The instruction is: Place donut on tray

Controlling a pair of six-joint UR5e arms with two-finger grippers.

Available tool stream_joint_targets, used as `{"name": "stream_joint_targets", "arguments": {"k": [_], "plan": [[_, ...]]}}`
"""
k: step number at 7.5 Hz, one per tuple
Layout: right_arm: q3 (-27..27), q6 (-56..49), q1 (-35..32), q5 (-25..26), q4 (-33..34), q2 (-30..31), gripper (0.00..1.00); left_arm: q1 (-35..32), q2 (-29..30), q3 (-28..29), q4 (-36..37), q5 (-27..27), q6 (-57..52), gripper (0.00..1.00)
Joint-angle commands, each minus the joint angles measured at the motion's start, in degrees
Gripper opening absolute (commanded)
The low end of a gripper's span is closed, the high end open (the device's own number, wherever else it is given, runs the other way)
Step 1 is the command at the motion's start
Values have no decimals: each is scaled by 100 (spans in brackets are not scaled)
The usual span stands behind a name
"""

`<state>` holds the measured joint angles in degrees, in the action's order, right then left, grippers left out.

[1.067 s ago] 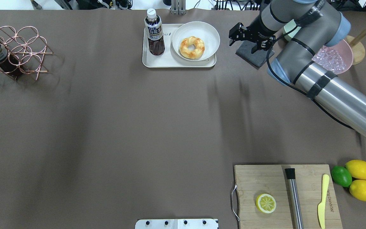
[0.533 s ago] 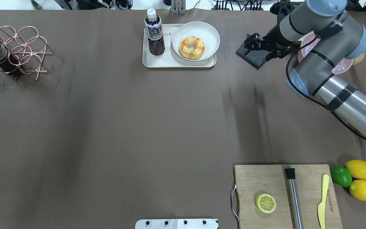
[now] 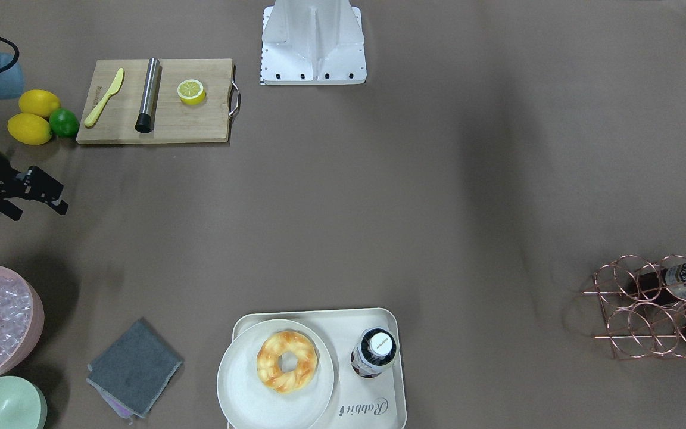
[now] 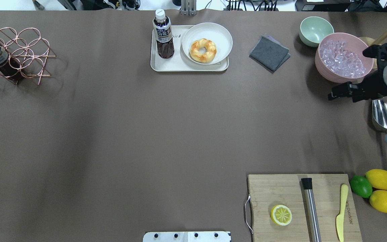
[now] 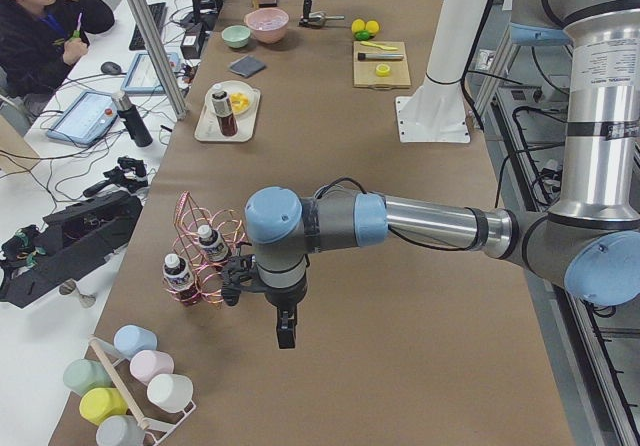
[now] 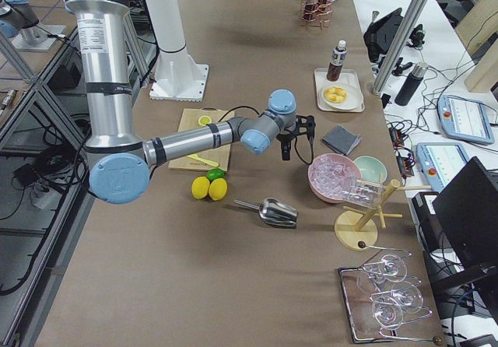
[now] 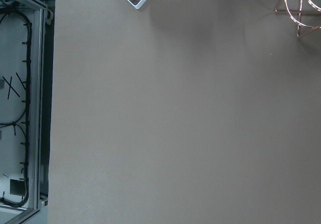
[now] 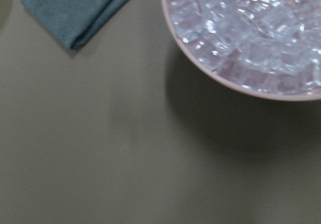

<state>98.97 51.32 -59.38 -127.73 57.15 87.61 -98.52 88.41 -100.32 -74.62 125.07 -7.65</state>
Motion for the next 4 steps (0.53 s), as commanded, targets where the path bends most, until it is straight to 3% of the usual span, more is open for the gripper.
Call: {"name": "stream_joint_targets", "arguments": {"k": [1,4], "plan": [[122,-1066,-545,-32,496,668,100,0,9,-31,0,0,0,98],[148,-3128,-1836,-551,1978,881,100,0,18,-31,0,9,0,98]]}}
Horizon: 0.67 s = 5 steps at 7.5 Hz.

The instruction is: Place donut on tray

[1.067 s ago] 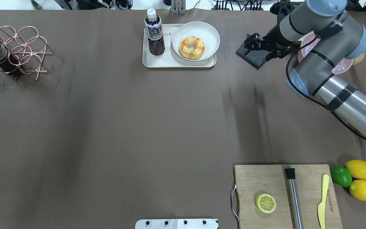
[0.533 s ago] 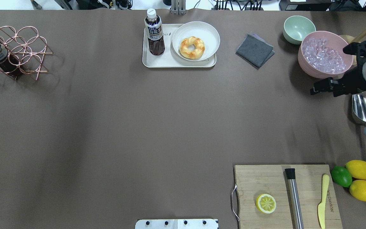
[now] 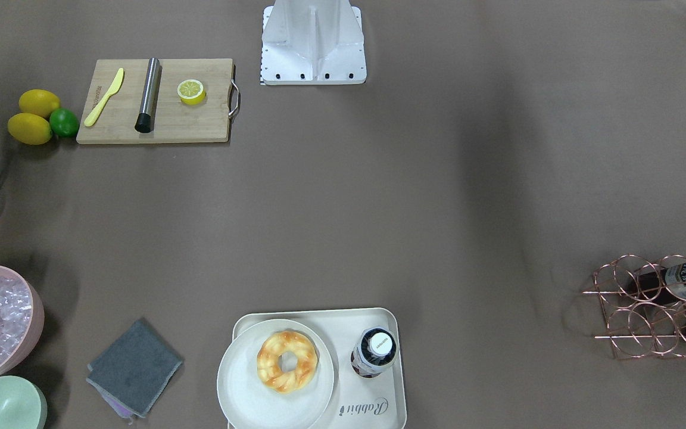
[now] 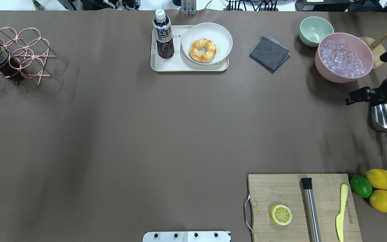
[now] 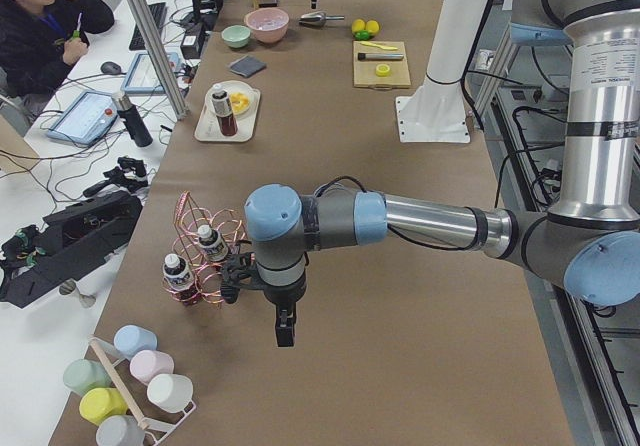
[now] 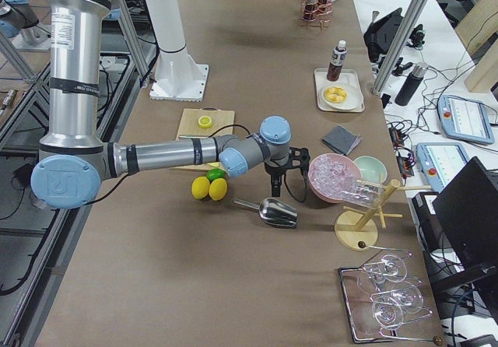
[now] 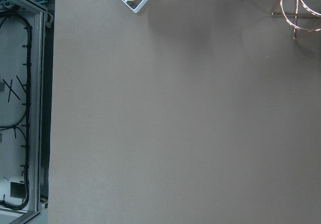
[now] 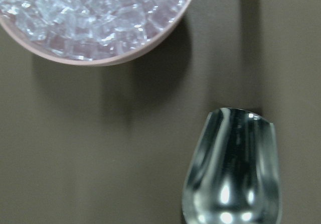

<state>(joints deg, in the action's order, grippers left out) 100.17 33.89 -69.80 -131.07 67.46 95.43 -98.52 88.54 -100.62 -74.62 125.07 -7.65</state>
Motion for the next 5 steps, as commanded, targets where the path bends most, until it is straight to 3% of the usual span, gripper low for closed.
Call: {"name": "stream_joint_targets", "arguments": {"k": [1,3,5], "plan": [[37,-2377,-1251,-200,1797,64,100,0,5,-10,0,0,0,98],[81,-3699,-1754,36,3415,-452,100,0,5,-46,0,8,0,98],[90,-4012,-1931,414,4814,-1094,100,9,5,-46,0,8,9,98]]}}
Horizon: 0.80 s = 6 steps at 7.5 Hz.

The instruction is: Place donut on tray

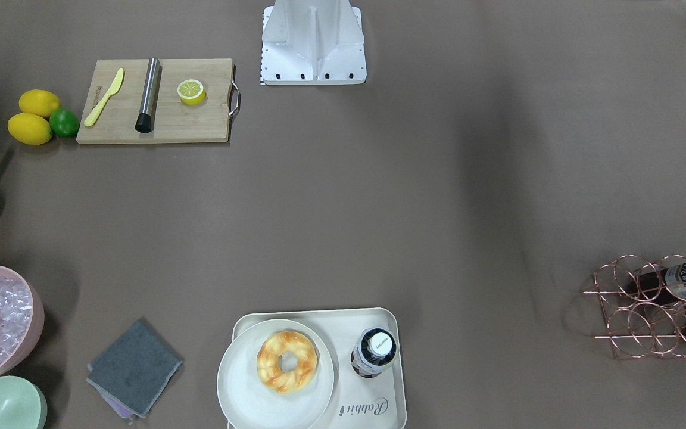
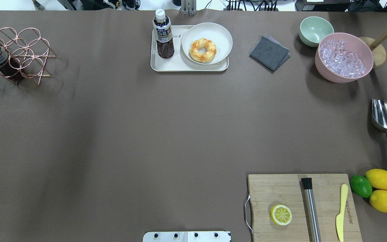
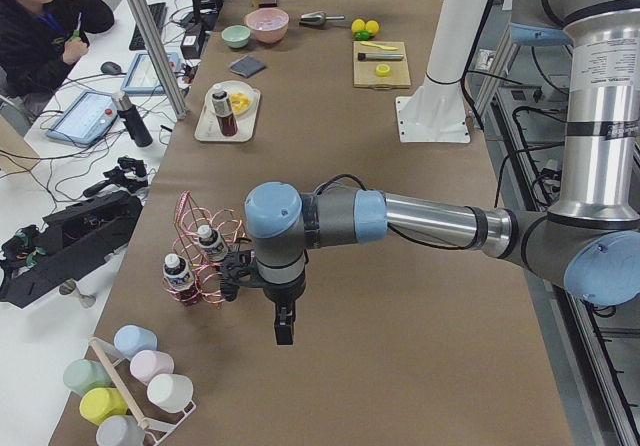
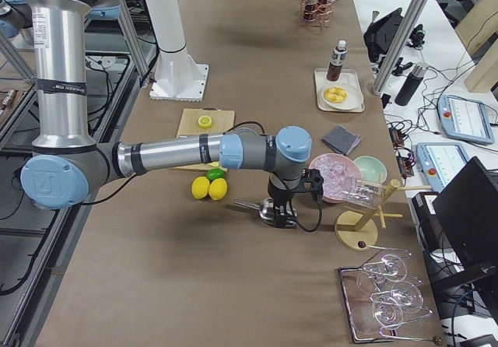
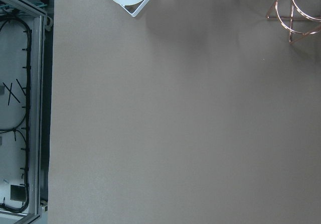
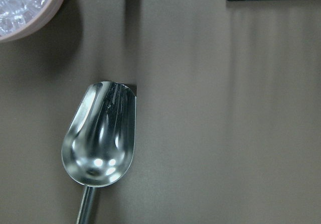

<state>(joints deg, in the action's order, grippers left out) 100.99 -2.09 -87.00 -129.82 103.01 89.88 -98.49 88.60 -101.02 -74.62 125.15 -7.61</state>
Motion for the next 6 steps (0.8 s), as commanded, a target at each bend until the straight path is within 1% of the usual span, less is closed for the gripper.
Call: {"name": "stream_joint_targets", "arguments": {"k": [1,2,3,4,5,6], "plan": [[-70,-694,-273,282,1291,-377,100,6,0,3,0,0,5,98],[-79,-740,-273,273,1135,-114,100,6,0,12,0,0,5,98],[-192,-749,-273,273,820,106,100,14,0,12,0,0,5,98],[-350,-723,-273,264,347,283,100,14,-9,21,9,0,-12,98],[-473,-714,-273,256,151,302,100,49,-9,212,9,0,-21,98],[-483,-705,-273,256,140,302,100,58,-18,327,18,0,-21,98]]}}
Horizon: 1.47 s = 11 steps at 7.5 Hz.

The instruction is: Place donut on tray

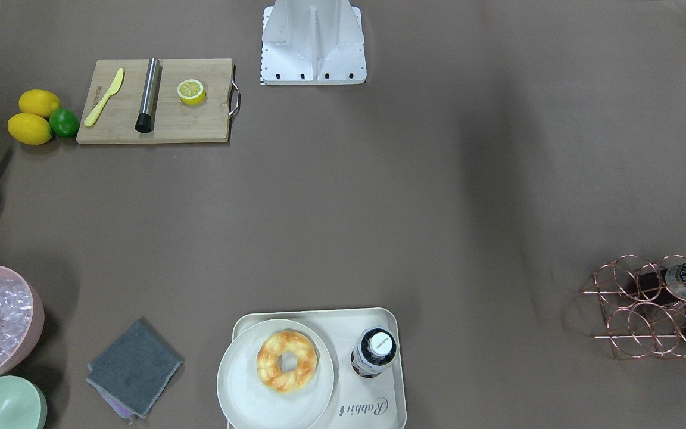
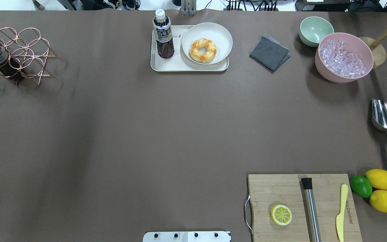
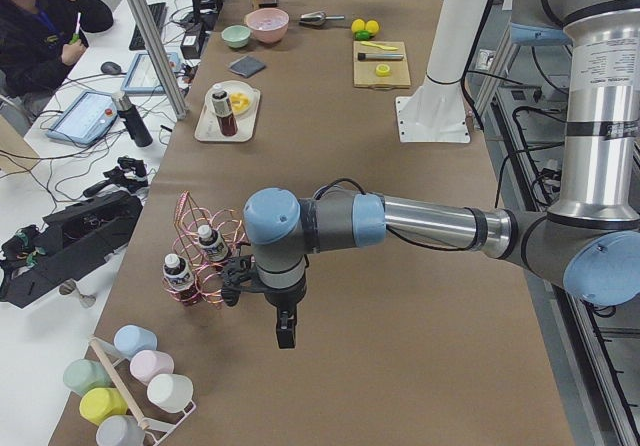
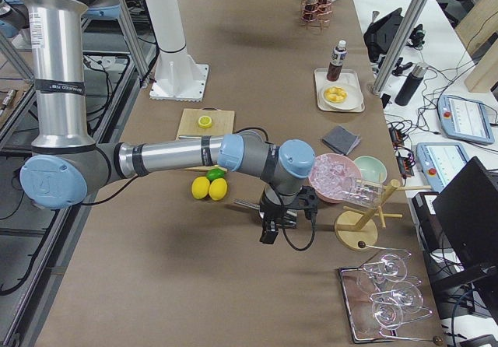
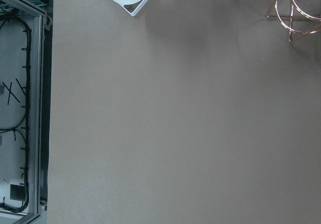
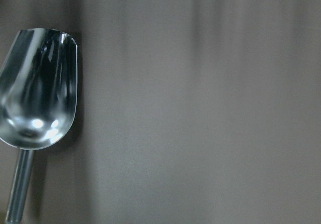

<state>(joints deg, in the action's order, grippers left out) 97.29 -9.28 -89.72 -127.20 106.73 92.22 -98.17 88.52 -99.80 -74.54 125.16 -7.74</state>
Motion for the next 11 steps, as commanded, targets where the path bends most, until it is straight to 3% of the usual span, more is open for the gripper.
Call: {"name": "stream_joint_targets", "arguments": {"k": [1,11], "plan": [[-105,5,-2,-15,-231,68,100,26,-158,207,1,0,-8,98],[-97,14,-63,-288,-354,147,100,386,-221,-197,-25,18,-113,98]]}}
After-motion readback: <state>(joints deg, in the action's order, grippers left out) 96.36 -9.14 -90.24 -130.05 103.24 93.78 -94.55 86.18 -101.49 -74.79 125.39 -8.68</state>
